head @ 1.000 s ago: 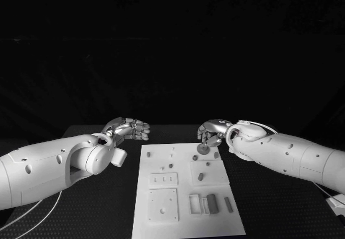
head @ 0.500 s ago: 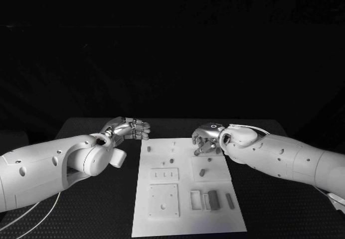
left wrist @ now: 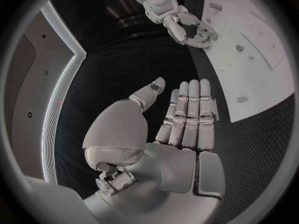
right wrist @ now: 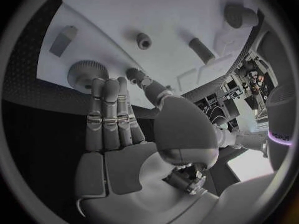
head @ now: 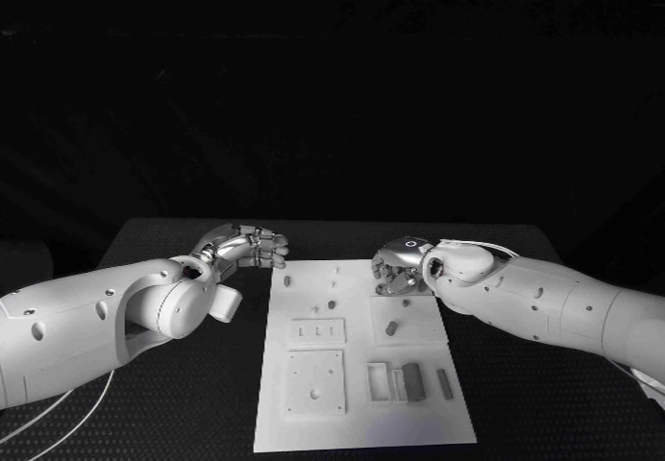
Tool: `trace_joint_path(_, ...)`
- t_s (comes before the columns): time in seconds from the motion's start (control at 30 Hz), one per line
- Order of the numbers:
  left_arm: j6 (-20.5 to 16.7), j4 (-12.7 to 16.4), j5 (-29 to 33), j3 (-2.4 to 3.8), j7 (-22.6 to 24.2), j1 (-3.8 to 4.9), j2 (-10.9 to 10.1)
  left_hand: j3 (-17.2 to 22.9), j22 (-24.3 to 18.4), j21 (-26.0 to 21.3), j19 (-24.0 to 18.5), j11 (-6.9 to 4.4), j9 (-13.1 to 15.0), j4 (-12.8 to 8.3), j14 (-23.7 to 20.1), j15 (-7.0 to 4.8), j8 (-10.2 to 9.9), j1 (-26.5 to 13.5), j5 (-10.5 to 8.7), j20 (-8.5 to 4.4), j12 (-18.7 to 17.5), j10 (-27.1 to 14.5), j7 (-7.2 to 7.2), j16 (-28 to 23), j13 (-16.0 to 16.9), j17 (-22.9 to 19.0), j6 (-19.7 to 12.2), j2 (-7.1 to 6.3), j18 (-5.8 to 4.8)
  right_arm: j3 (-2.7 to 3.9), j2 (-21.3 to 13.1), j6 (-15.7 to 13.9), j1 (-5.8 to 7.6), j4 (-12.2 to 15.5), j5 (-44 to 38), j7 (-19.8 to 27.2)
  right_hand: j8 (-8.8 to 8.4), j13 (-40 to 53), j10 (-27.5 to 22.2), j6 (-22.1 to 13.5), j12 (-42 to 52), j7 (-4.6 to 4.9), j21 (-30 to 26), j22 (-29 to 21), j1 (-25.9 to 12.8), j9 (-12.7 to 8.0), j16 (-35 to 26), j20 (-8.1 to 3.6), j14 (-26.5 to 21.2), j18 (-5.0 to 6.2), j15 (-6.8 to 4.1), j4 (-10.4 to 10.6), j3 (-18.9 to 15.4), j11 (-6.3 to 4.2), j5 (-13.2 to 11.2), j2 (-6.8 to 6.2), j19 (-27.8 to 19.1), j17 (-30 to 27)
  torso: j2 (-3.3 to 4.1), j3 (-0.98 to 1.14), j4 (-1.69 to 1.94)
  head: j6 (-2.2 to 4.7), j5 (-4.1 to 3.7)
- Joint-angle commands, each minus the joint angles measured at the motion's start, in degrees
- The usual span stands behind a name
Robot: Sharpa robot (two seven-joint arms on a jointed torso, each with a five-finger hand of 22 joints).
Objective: Assemble the parts on the task board
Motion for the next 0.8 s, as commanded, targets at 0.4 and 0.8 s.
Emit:
trace_joint_path(0.4,1.18,-0.37,-0.23,0.08,0.59,0.09,0.15,-0.38,0.08,-0.4,-0.13,0.36,-0.08,-0.01,0.05,0.48,-0.3,-0.67,0.22,-0.23,-0.55,0.02,0.39,-0.5,0.07,0.18,-0.13,-0.05,-0.49,-0.11,0.24,1.57,-0.36,0.01,-2.21,-0.08,-0.19,2.96,-0.73,1.22,0.03,-0.36,1.09,1.35,-0.61,0.38,0.73,-0.2,-0.15,0.42,-0.29,0.06,0.77,-0.31,0.21,0.63,-0.47,0.33,1.07,-0.11,0.22,-0.09,-0.29)
trace_joint_path(0.8,1.29,-0.54,-0.23,0.08,0.41,0.09,0.28,-0.41,0.12,-0.45,-0.16,0.41,-0.15,0.1,0.05,0.5,-0.48,-0.89,0.22,-0.21,-0.79,0.01,0.47,-0.65,0.09,0.33,-0.29,-0.07,-0.48,-0.15,0.64,2.37,-0.87,-0.79,-2.19,0.02,0.04,2.11,-3.4,2.62,-3.94,-0.82,1.46,1.26,-0.17,0.75,0.03,0.06,-1.4,0.39,0.36,-0.08,2.21,0.8,0.22,2.87,-1.85,-0.05,1.39,-0.06,0.25,-0.13,-0.26)
